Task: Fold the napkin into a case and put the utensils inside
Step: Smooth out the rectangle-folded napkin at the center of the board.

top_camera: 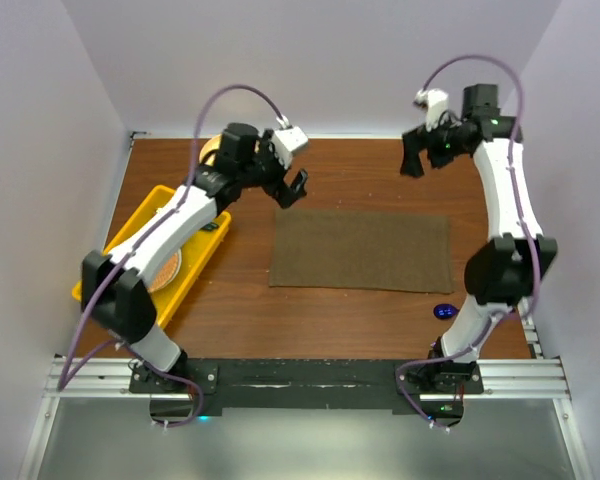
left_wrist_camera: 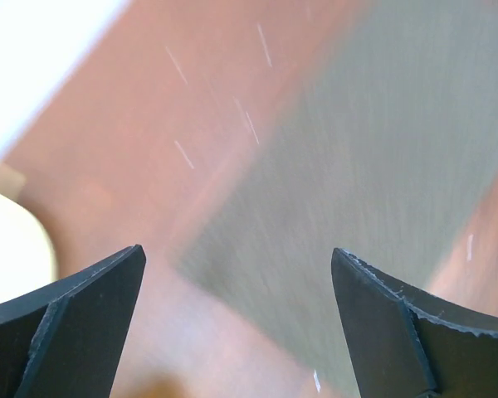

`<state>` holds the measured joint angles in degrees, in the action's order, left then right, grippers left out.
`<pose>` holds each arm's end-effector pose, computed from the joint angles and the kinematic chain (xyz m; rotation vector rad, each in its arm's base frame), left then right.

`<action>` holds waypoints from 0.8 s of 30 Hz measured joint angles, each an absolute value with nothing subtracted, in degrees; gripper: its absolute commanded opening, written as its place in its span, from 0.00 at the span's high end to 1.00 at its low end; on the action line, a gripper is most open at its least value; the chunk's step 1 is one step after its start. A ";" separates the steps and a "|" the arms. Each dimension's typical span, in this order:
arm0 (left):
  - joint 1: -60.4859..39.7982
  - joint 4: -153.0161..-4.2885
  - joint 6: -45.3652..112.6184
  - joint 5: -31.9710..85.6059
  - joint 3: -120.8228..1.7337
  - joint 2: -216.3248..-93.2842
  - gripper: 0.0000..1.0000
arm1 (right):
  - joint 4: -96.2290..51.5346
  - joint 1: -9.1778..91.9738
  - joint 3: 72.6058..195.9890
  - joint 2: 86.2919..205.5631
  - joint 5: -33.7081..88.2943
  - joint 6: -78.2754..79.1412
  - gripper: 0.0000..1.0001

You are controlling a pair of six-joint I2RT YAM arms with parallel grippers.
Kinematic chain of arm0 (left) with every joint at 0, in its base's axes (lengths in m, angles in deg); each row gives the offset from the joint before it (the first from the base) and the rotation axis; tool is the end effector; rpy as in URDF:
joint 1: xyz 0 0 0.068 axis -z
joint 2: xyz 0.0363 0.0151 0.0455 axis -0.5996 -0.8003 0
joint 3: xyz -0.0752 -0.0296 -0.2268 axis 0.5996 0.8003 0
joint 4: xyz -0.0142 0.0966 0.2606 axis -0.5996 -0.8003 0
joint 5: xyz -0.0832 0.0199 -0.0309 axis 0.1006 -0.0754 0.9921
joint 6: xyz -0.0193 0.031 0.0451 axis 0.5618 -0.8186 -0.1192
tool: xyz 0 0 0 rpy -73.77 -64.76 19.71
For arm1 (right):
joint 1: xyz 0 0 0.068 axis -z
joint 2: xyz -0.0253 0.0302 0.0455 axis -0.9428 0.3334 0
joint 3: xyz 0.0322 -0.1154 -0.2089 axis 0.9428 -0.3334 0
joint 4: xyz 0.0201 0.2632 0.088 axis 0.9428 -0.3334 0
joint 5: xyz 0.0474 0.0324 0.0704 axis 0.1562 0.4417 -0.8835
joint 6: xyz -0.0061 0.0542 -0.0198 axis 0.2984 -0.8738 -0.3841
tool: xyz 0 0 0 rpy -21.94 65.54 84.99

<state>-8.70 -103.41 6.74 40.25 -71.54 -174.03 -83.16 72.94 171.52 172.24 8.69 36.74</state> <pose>0.3475 -0.2034 0.2933 0.9978 1.9049 -0.5367 0.4076 0.0012 0.3264 -0.7379 2.3228 0.3403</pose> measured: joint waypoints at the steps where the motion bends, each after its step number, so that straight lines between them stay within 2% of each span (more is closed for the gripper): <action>1: -8.72 -100.04 8.16 40.03 -71.58 -171.36 0.00 | -78.90 73.09 170.54 168.98 7.32 31.52 0.02; 4: -8.44 -90.06 12.48 40.05 -69.96 -166.31 0.00 | -65.02 73.14 165.10 162.14 1.70 15.67 0.02; 7: -8.33 -82.41 19.41 42.46 -69.87 -167.95 0.00 | -55.93 73.01 163.76 163.91 -8.75 4.35 0.02; 10: -8.68 -74.30 31.06 47.83 -69.59 -175.21 0.00 | -45.17 72.18 158.82 169.57 -16.13 -7.52 0.02; 14: -8.70 -63.22 48.07 53.14 -65.52 -186.92 0.00 | -34.07 70.71 142.41 174.38 -18.58 -21.61 0.02; 19: -8.40 -54.69 64.02 55.44 -64.24 -199.69 0.00 | -29.17 67.26 133.08 176.52 -18.63 -28.96 0.02; 24: -7.89 -49.84 74.60 55.48 -65.90 -206.77 0.00 | -22.37 66.10 132.27 178.30 -19.26 -32.17 0.02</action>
<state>-7.89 -49.84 74.60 55.48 -65.90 -206.77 -22.37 66.10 132.27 178.30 -19.26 -32.17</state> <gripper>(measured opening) 0.997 0.982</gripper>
